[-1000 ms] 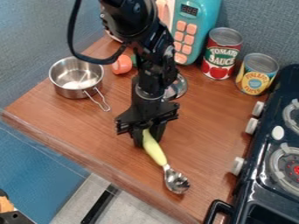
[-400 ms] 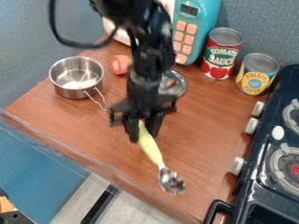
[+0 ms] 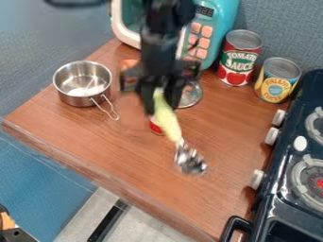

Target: Place the yellow spoon vertically beside the can

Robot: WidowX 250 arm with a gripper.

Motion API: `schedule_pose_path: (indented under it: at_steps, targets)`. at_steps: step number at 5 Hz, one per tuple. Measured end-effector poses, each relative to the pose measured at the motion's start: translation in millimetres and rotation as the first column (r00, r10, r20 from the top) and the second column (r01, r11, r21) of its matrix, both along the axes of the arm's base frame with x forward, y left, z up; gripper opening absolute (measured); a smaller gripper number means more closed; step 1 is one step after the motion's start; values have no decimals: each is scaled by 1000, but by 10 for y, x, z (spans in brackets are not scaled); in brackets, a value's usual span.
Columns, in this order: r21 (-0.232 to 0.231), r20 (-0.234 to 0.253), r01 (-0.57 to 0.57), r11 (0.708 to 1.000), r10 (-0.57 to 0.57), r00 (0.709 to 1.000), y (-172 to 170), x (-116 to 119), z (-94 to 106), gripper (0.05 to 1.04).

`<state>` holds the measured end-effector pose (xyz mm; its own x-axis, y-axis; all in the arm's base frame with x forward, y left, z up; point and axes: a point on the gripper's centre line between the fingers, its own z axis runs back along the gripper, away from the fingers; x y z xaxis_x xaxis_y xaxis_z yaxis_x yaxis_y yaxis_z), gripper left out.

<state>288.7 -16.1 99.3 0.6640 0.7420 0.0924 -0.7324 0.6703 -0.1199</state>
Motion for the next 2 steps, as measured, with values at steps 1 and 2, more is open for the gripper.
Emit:
schedule_pose_path:
  at_steps: [1,2]
  targets:
    - [43,18,185,982,-186,982,-104,182,194,407]
    - [54,-26,402,914,-401,916,-219,489,112,407]
